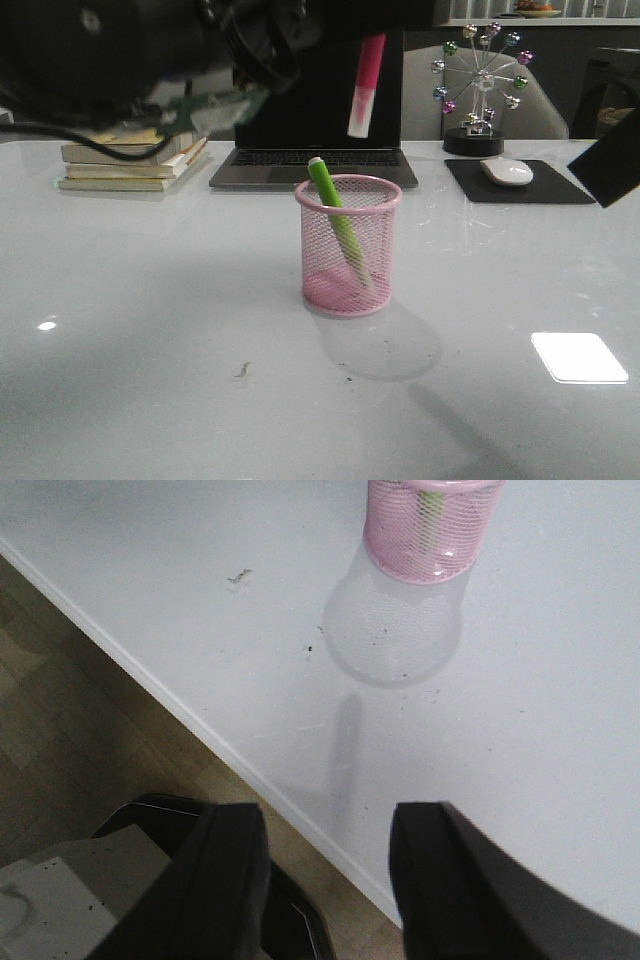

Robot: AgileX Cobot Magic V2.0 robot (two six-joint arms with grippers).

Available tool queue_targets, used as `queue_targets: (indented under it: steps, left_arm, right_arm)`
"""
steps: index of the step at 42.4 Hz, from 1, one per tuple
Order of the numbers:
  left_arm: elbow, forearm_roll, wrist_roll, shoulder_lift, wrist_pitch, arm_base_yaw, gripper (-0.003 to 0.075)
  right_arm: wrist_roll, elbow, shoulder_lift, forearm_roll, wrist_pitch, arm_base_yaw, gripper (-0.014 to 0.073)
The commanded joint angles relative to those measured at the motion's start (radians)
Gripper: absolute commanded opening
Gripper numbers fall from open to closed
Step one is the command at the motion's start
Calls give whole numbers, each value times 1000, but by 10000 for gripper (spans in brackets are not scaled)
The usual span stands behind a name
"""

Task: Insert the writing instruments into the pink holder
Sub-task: 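Lift the pink marker with the left gripper and insert it into the holder, then release the pink marker and raise the left gripper away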

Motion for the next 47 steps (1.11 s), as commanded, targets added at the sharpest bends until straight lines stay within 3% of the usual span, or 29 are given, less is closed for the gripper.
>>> queue_targets:
  steps: [1,8,21,25,28,34,40,43,47]
  left_arm:
    - [-24,-7,-8,8,-144,-8,91]
    - [-36,-44,-62,66,-145,-7,104]
    - [-38,-44,-84,99,-158,-7,421]
    - [-38,-44,-79,74,-150,-7,426]
    - [-42,-44,-68,21,-60,-5,426]
    - [-99,-44,90,-125,378,9,426]
    - [-213,-42,104,-292,1079,51,426]
    - [-257,-40,104,-353,1299,76,426]
    - [-256,-37,104,-434,1475,107,426]
  right_arm:
    - [0,-29,-15,1,-50,-7,415]
    - [0,-29,-15,1,-50,-7,415]
    - [0,-29,-15,1,-50,-7,415]
    - [0,-29,-15,1,-50,-7,415]
    - [0,-29,-15,1,-50,-7,415]
    - [0,-29,-15,1,-50,-7,415]
    - [0,-29,-15,1,-50,-7,415]
    - [0,-29,-15,1,-50,-7,415]
    - [0,-29,-15,1,-50,-7,415]
